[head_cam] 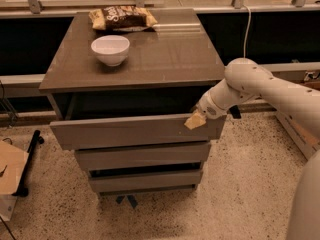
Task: Open top drawer
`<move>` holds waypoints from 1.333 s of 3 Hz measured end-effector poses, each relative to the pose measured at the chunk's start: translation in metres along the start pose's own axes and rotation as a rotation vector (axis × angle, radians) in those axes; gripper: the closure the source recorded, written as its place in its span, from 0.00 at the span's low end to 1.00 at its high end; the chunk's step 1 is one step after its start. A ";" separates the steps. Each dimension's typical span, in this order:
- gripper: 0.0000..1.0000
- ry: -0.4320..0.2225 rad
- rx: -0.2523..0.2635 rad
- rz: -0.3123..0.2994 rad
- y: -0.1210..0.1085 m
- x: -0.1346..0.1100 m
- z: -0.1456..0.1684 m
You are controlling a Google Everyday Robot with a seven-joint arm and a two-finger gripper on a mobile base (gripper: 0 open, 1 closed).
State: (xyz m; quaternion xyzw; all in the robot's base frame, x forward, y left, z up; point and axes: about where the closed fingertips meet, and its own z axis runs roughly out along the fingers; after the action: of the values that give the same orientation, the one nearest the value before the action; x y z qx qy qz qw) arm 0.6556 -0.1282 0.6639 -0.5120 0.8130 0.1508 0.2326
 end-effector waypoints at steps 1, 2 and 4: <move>0.68 -0.002 0.013 0.042 0.020 0.007 -0.009; 0.44 -0.002 0.013 0.045 0.021 0.007 -0.009; 0.01 0.008 0.010 0.107 0.049 0.020 -0.022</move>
Offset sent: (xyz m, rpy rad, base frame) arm -0.2233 -0.0151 0.0274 0.0517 0.1321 -0.4371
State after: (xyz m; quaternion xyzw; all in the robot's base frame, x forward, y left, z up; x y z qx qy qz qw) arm 0.5992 -0.1332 0.6716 -0.4670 0.8410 0.1569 0.2235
